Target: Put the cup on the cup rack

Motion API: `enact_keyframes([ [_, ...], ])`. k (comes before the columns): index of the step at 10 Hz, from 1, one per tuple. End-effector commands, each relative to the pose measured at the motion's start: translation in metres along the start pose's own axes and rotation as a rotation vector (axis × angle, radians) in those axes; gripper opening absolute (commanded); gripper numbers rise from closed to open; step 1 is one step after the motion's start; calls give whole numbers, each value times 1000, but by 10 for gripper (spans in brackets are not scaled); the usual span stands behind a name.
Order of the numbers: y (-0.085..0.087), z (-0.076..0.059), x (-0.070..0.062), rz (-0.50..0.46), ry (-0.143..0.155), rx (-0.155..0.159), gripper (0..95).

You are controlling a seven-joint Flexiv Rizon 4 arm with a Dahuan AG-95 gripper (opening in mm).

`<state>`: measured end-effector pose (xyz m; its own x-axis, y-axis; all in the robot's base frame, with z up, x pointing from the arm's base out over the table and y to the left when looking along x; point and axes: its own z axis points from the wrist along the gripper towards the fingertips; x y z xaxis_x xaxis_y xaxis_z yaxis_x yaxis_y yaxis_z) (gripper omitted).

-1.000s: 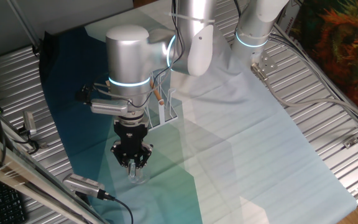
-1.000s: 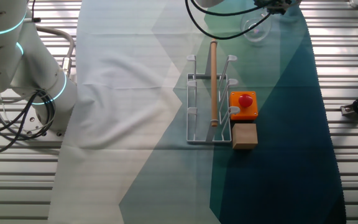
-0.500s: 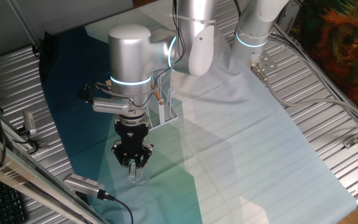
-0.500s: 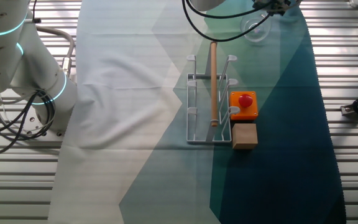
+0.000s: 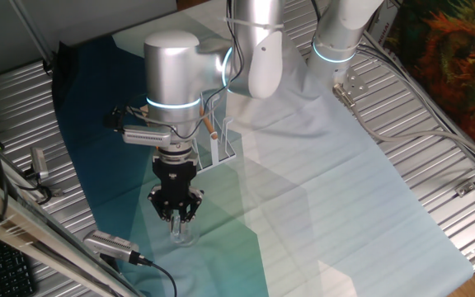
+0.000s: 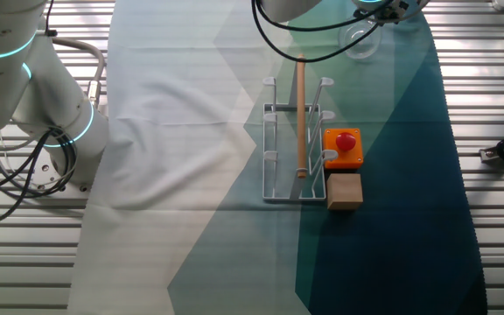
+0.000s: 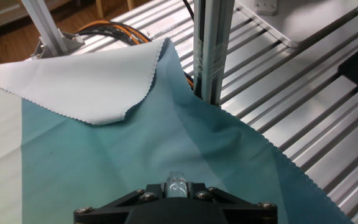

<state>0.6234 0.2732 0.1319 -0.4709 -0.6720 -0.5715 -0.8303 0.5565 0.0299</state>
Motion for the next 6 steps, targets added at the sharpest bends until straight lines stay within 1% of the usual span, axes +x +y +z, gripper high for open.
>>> enact_keyframes([
  [1,-2,1,0,-2,-1,9,0],
  [6,-2,1,0,-18,-7,11,0],
])
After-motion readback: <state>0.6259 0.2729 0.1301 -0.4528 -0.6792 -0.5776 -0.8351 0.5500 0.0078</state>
